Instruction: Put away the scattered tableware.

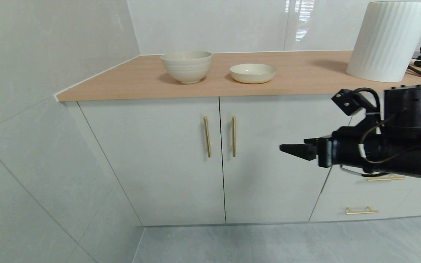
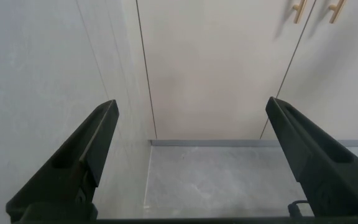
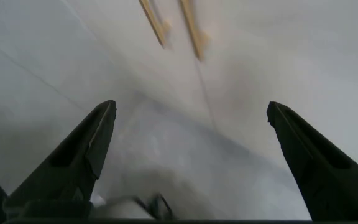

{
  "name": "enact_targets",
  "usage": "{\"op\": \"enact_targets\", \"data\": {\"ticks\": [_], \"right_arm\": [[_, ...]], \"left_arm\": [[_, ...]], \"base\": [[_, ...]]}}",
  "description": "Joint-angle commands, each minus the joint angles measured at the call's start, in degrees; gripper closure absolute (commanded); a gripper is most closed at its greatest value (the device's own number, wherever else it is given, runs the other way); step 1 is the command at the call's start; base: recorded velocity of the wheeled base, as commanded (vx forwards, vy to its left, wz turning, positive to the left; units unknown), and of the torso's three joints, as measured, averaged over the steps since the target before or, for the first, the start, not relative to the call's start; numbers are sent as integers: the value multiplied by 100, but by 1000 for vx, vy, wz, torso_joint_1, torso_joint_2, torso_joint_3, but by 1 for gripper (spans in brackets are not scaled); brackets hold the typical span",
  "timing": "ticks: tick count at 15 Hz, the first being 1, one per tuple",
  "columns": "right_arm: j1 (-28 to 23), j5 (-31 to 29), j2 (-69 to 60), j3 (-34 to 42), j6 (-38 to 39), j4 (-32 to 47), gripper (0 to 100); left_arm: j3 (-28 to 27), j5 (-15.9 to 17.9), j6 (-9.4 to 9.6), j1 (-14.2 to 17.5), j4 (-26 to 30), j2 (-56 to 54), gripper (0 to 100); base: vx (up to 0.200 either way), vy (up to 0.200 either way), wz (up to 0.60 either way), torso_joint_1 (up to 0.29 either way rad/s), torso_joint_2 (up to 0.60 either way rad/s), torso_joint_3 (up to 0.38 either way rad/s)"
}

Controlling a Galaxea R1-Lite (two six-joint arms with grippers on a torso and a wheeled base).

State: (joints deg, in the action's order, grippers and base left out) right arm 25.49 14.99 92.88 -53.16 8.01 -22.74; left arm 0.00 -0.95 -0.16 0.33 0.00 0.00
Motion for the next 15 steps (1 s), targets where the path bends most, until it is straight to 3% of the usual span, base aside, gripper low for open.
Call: {"op": "enact_targets", "data": {"ticks": [1, 3, 6, 8, 15], "right_arm": [[369, 12, 1540, -1073, 482, -460, 0], [448, 3, 1997, -1557, 746, -504, 0], [536, -14, 2296, -1662, 869, -1014, 0], [571, -32, 2665, -1838, 1177, -1682, 0], [747, -216, 3351, -2541, 1555, -1901, 0]], "left_arm": [[0, -2, -2, 2, 0, 0, 0], [0, -2, -2, 2, 0, 0, 0], [0, -2, -2, 2, 0, 0, 0], [0, -2, -2, 2, 0, 0, 0], [0, -2, -2, 2, -9, 0, 0]], "base": [[0, 0, 0, 0, 0, 0], [0, 0, 0, 0, 0, 0], [0, 0, 0, 0, 0, 0], [0, 0, 0, 0, 0, 0], [0, 0, 0, 0, 0, 0]]}}
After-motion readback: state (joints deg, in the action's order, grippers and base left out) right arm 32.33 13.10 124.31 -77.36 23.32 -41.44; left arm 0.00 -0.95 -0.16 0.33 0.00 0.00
